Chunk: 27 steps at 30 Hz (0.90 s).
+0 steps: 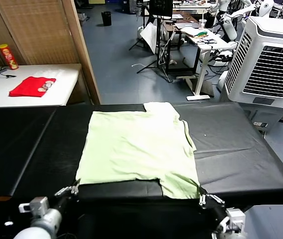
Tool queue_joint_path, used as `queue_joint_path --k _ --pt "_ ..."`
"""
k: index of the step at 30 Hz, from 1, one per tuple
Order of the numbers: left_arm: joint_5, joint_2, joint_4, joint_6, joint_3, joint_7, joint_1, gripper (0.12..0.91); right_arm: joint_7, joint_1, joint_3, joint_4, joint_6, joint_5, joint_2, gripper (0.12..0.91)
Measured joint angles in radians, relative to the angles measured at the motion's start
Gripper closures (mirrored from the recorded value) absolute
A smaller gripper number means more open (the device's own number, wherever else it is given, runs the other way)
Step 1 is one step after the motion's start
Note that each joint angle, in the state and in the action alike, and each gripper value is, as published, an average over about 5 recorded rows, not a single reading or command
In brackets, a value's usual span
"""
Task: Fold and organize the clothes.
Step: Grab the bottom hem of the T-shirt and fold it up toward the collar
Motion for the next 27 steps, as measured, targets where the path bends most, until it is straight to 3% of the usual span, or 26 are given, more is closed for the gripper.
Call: queue_joint_path --k 5,11,17,27 --pt "0.067 -0.037 0.022 -0.063 0.020 0.042 -0.055 0.902 -0.006 0.153 -0.036 -0.134 0.061 -0.012 -0.031 0.904" --pt "0.134 -0.103 0.111 -0.121 0.069 0.032 -0.188 0.902 0.002 0.325 -0.092 -0.280 0.080 -0.036 -0.067 0.904" --pt "0.212 -0.140 0.224 -0.147 0.104 0.030 -0.310 0.902 0.001 0.450 -0.148 -0.413 0.101 -0.054 -0.079 0.904" --pt "0.318 -0.130 0.378 -0.176 0.132 0.035 -0.423 0.902 -0.016 0.612 -0.222 -0.577 0.117 -0.093 -0.073 0.904"
